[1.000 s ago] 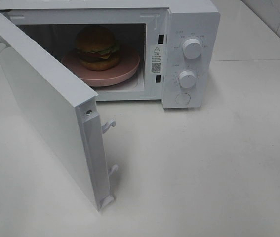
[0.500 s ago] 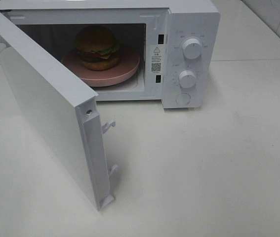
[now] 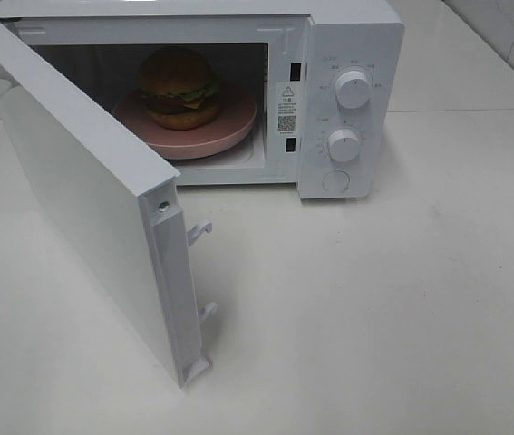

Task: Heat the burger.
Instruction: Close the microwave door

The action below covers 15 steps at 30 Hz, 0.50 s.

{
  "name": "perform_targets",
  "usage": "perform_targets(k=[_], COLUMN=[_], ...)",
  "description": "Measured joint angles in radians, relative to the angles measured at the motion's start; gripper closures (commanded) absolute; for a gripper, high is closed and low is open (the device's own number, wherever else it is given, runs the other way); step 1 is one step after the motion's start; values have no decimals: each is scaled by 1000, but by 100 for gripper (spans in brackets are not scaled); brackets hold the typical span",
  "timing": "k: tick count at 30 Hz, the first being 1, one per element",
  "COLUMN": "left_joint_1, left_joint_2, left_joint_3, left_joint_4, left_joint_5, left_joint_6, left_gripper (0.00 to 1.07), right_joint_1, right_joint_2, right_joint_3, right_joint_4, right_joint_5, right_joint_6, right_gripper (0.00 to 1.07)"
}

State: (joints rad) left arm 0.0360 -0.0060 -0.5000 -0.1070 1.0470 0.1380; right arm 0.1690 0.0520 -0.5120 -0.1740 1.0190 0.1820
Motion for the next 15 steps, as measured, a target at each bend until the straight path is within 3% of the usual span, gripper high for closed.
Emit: perform_targets(k=[6,15], left_joint_1=[0,0], left_joint_2=[0,0], left_joint_3=[0,0], left_joint_4=[0,0], left_joint_5=[0,0], left_joint_6=[0,0], left_gripper=[7,7], right_joint_1=[-52,-62], right_joint_2=[-57,-57], right_joint_3=[0,0], right_joint_4=[10,11], right_joint_5=[0,0], right_joint_6=[0,0], right_gripper=[43,44])
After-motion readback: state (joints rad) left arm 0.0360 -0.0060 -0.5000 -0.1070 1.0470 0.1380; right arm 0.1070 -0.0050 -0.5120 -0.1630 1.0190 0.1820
